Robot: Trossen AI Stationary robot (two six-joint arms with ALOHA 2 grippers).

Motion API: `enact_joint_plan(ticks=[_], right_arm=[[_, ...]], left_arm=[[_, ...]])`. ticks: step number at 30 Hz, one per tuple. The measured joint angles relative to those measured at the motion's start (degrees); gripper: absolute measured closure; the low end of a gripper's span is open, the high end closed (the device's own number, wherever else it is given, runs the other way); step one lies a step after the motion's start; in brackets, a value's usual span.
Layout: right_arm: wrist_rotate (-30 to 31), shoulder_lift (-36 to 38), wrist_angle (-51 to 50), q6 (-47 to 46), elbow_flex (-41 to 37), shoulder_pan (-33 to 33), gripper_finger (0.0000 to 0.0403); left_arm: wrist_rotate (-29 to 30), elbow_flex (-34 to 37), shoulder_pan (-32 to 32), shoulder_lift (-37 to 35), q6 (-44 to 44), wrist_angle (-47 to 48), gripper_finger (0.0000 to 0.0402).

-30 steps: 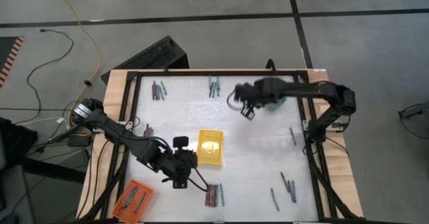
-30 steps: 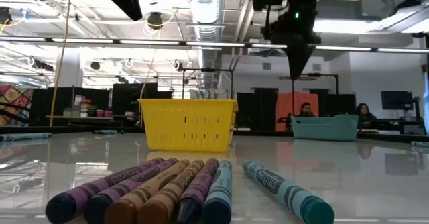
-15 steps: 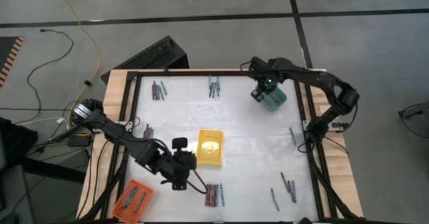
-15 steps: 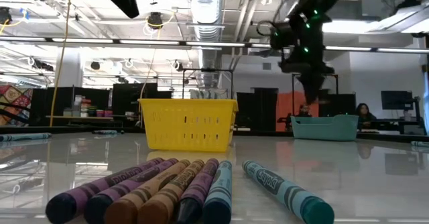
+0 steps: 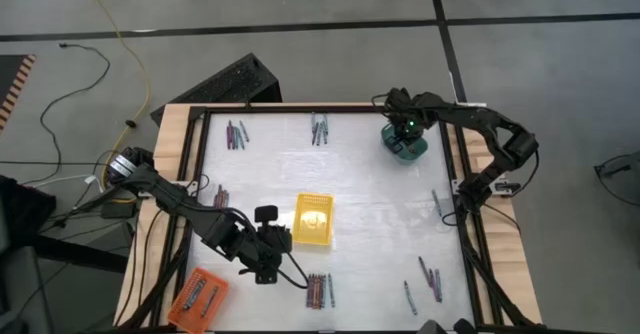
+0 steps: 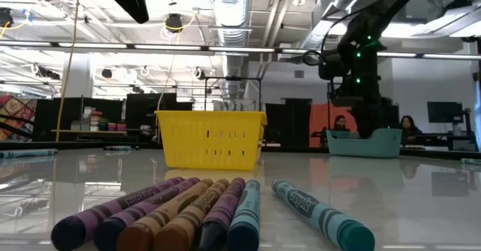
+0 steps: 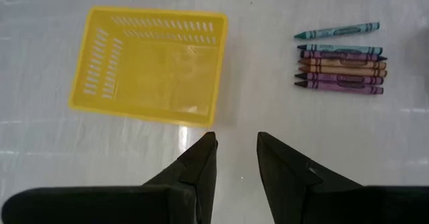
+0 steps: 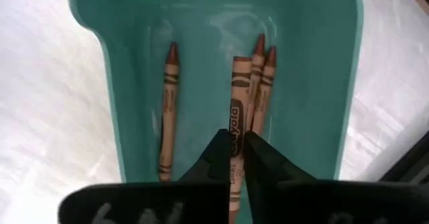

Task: Sort crayons
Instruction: Put the brown crayon into the green bin, then put the light blue crayon into the orange basket

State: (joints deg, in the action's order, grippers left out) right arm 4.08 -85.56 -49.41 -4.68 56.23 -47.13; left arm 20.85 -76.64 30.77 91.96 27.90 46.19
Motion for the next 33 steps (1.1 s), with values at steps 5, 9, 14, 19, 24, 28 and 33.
enact_joint_plan(ticks=[5,9,14,19,24,28,33], right_arm=[[0.1,0.0,1.2,0.2,0.0,0.2,0.0336],[0.1,0.1,1.3,0.7,0.0,0.2,0.0321],[0.3,1.8,2.2,0.9,0.0,0.3,0.0308],[0.4,5.5,2.8,1.7,0.0,0.9,0.0304],[0.3,10.1,2.2,1.8,0.0,2.4,0.0304],[0.3,14.4,-0.8,-1.0,0.0,6.3,0.0304],[0.1,19.9,-7.5,-9.3,0.0,16.0,0.0304]], left_arm=[[0.0,0.0,-0.3,0.0,0.3,-0.1,0.0303],[-0.2,0.0,-0.6,0.0,1.6,0.2,0.0303],[-0.4,0.0,-0.6,0.0,3.1,1.3,0.0303],[-1.5,0.0,-0.6,0.0,5.0,3.1,0.0303],[-1.7,0.0,-0.6,0.0,6.5,4.3,0.0303],[-2.5,0.0,-0.6,0.0,6.9,4.2,0.0303],[-2.3,0.0,-0.6,0.0,6.9,4.1,0.0303]])
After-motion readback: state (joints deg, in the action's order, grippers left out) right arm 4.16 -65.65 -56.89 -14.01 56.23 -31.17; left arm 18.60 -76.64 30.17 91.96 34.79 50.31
